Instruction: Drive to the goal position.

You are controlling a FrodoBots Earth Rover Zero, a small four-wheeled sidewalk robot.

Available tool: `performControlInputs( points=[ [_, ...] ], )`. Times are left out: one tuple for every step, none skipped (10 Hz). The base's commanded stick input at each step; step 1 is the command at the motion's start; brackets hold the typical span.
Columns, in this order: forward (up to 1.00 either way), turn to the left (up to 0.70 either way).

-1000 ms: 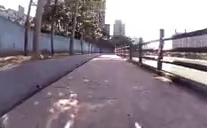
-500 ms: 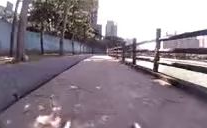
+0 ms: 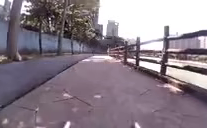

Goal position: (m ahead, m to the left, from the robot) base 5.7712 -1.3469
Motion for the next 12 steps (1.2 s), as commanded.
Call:
performControlInputs(
  points=[
    [0.70, 0.00],
    [0.70, 0.00],
    [0.70, 0.00],
    [0.70, 0.00],
    [0.70, 0.00],
    [0.70, 0.00],
    [0.70, 0.00],
    [0.70, 0.00],
    [0.70, 0.00],
    [0.70, 0.00],
    [0.70, 0.00],
    [0.70, 0.00]
  ],
)
